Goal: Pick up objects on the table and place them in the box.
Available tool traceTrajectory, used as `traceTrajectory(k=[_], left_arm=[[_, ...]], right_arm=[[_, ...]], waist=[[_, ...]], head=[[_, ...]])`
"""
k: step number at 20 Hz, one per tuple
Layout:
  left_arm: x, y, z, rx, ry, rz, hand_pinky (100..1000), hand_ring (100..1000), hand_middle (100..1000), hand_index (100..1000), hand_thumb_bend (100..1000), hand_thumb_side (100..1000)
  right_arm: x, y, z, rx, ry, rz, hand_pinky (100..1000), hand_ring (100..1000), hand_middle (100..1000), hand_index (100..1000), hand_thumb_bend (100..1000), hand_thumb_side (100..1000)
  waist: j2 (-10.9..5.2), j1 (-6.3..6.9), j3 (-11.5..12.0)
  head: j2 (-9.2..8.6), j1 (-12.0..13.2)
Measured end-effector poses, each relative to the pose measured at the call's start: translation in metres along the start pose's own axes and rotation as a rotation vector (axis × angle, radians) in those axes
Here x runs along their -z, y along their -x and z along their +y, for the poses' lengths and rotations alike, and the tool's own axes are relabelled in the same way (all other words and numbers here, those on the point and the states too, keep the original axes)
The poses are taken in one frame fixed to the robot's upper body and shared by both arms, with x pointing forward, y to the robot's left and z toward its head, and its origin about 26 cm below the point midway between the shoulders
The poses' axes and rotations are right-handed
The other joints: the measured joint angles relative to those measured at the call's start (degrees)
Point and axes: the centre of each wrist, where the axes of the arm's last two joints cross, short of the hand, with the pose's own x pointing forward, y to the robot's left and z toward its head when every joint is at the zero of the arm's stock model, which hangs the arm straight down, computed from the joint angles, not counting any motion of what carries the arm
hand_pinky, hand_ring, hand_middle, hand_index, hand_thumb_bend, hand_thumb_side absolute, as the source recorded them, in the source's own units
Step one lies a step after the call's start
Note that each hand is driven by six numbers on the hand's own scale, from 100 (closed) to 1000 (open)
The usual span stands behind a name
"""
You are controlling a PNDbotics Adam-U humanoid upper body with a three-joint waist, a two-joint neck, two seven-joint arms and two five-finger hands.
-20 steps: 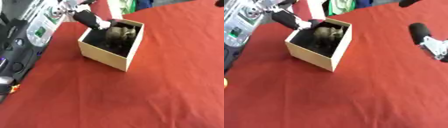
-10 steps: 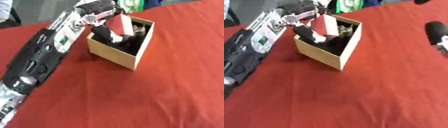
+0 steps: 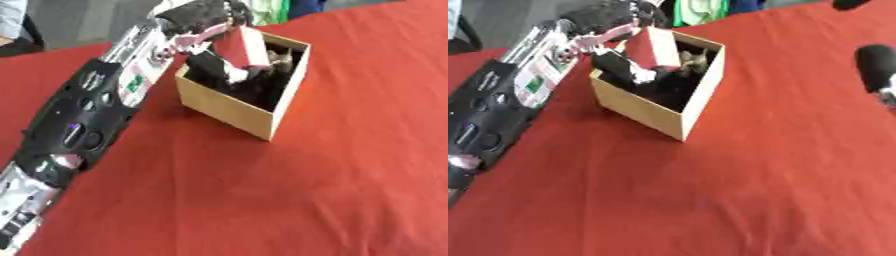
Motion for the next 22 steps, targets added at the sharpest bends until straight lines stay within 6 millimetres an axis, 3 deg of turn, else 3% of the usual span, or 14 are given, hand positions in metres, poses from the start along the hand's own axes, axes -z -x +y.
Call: traceTrajectory(k=[9, 17, 22], left_arm=[[-0.001, 0.0, 0.003, 0.041, -0.06, 0.066, 929, 997, 856, 920, 386, 1000], [-0.005, -0.003, 0.018, -0.069, -0.109, 0.03, 887, 959, 787, 899, 124, 1000], [-0.028, 0.001, 0.038, -0.156, -0.165, -0.004, 858, 923, 757, 891, 100, 999]], right_arm=[[0.0, -0.001, 0.0, 0.005, 0.005, -0.002, 886, 895, 783, 794, 100, 529], [-0.001, 0.0, 0.001, 0.009, 0.007, 0.003, 886, 895, 783, 794, 100, 528], [-0.004, 0.001, 0.002, 0.015, 0.011, 0.016, 886, 896, 783, 794, 100, 528]], waist=[[0.0, -0.14, 0.2], [-0.02, -0.49, 0.7], [-0.37, -0.53, 1.8]], head=[[0.11, 0.1], [0.46, 0.1], [1.24, -0.2]])
